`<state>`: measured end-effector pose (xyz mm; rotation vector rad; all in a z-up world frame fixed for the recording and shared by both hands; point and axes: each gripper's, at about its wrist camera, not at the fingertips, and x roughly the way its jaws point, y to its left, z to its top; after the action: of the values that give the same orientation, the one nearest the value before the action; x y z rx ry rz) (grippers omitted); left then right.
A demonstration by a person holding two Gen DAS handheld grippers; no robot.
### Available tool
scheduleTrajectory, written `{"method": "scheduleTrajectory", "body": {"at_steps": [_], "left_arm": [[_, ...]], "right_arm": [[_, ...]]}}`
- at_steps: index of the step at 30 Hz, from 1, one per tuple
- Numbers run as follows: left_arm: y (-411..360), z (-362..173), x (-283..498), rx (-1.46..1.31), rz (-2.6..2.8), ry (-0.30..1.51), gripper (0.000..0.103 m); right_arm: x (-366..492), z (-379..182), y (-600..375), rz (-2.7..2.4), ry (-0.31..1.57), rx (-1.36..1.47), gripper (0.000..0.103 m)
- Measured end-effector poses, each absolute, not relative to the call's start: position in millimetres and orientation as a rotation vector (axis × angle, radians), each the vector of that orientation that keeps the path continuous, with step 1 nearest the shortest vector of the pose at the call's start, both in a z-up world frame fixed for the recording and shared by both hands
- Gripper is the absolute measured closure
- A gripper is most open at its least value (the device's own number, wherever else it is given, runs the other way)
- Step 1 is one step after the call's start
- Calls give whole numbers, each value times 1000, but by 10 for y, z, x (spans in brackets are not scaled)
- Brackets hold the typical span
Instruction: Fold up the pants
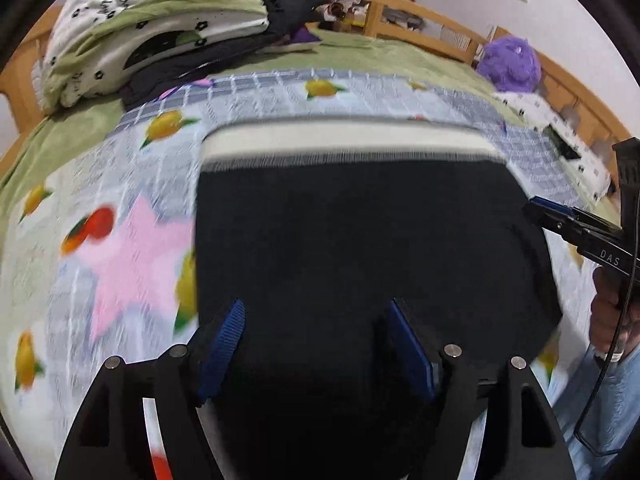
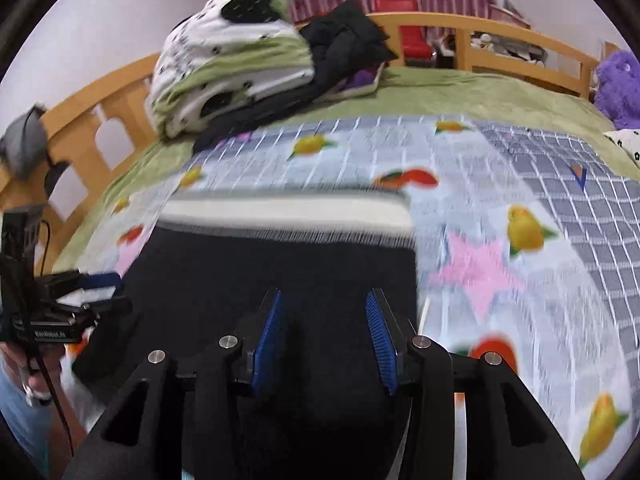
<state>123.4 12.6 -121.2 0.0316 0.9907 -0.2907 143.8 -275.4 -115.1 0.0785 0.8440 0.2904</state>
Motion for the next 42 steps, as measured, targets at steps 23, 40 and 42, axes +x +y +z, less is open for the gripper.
{"method": "scheduleTrajectory", "body": {"at_steps": [23, 40, 42], "left_arm": [[410, -1542, 201, 141, -142, 1046, 34], [525, -1432, 29, 131, -98, 965, 67], [560, -1286, -60, 121, -113, 934, 58]], "right_arm": [[298, -1440, -3005, 159, 891, 165, 58], [311, -1430, -2975, 203, 871, 183, 58], [300, -1400, -2996, 209, 855, 200, 58]]}}
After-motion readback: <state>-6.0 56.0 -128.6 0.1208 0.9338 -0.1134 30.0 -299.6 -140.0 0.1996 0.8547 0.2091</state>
